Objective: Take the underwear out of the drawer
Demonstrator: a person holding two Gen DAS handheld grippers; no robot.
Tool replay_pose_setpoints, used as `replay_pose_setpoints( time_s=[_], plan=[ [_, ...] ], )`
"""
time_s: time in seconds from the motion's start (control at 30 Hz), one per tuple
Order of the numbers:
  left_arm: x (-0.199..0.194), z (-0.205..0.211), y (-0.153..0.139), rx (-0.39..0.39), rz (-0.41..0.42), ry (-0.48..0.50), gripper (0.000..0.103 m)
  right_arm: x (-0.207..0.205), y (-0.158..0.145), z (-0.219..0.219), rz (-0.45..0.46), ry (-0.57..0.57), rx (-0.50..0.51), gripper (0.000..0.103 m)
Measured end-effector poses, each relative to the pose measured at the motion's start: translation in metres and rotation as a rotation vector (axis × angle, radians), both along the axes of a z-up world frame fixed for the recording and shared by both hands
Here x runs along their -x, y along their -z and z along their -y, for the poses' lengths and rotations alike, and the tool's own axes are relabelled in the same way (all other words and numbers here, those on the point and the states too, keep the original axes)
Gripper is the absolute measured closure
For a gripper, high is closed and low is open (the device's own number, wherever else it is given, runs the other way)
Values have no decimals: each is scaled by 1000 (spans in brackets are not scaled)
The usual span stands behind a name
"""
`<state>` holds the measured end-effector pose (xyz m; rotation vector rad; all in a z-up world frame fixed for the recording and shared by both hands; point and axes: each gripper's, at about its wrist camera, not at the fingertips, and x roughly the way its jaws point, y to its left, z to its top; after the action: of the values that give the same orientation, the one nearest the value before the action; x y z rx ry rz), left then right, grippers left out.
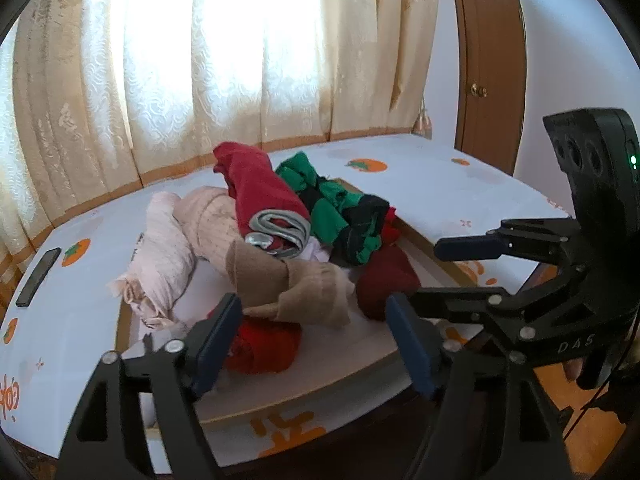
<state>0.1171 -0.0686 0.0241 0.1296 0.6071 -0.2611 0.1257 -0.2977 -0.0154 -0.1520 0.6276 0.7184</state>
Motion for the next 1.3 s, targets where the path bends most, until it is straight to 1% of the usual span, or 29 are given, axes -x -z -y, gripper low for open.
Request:
replay_pose_setpoints(
  time_s=[0.03,0.13,0.2,0.23,0.3,0.37,0.43,0.53,0.67,0.73,0.83,1.03,1.3],
  plan=[
    [4,-1,-2,-1,13,-11,17,4,-2,-1,10,3,0,37],
    [14,-5,-6,5,48,-25,15,16,-7,-2,59,18,4,34],
    [19,-8,-9,14,62,-36,14,24,-11,-1,86,23,1,33],
    [23,-11,-12,24,75,-44,10,28,-13,-1,101,26,0,33],
    [30,-15,-15,35,92,-59,7,37,-17,1,136,38,-4,32],
    [38,-19,-20,43,125,-81,6,45,-21,4,164,48,-15,32],
    [48,-23,-25,58,159,-103,2,57,-26,8,198,64,-40,32],
    [62,-29,-30,75,197,-130,1,71,-30,14,230,77,-69,24],
    [77,-33,-34,74,241,-163,0,91,-36,18,280,90,-87,23],
    [82,-35,-34,81,251,-174,0,99,-41,19,303,93,-97,23],
    [88,-36,-34,82,257,-183,0,106,-44,18,314,81,-106,22],
    [93,-39,-32,84,259,-197,0,113,-42,17,307,67,-123,22],
    [92,-39,-32,90,252,-195,0,114,-41,13,303,53,-127,22]
  ],
)
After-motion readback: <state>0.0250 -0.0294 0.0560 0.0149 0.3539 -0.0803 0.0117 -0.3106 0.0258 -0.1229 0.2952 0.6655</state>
